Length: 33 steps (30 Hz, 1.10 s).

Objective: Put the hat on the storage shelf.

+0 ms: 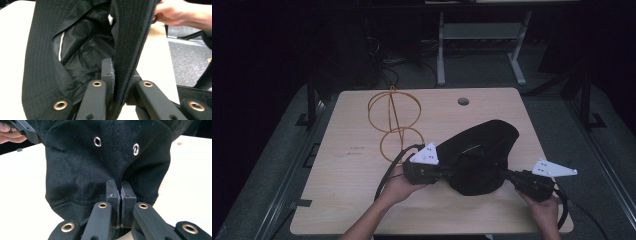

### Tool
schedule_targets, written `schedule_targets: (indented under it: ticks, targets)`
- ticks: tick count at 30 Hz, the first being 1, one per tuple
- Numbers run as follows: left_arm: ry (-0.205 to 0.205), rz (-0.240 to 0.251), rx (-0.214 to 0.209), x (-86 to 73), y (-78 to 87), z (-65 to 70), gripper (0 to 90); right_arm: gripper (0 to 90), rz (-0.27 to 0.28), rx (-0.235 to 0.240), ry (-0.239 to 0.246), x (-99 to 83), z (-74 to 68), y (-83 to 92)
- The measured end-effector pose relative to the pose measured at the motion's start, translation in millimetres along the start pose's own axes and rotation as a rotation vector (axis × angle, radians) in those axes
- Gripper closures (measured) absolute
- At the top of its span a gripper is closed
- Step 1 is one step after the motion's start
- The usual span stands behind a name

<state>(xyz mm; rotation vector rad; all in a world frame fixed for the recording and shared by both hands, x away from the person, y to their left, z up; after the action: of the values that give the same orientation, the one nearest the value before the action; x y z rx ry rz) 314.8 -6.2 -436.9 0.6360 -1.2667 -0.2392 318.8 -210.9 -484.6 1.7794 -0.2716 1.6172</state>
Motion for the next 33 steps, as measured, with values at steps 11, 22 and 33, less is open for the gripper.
schedule_targets:
  ticks: [11,22,33]
  targets:
    - [0.003,-0.018,0.060,-2.1,11.3,-6.9,63.3,88.2,0.025,-0.015,0.018,10.0,0.5,16.2]
    - [0.017,-0.023,0.113,-8.7,25.3,-15.4,53.8,88.4,0.042,-0.032,0.063,26.1,-0.6,26.3]
    - [0.023,-0.021,0.163,-21.2,46.2,-20.8,49.3,88.5,0.061,-0.041,0.114,54.4,-2.9,36.2]
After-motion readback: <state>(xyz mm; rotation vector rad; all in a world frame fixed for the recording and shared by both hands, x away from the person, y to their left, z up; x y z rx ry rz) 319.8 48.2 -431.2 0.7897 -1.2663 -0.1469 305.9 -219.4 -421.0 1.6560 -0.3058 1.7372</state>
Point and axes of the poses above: each handheld gripper's, and its own axes: y roughly backward along the jaws, x roughly out of its top, z roughly to its right, the point moved 10 cm from there along -y, roughly forward along the jaws, and after that the axes turned 11 degrees about y, right-handed, at the moved point
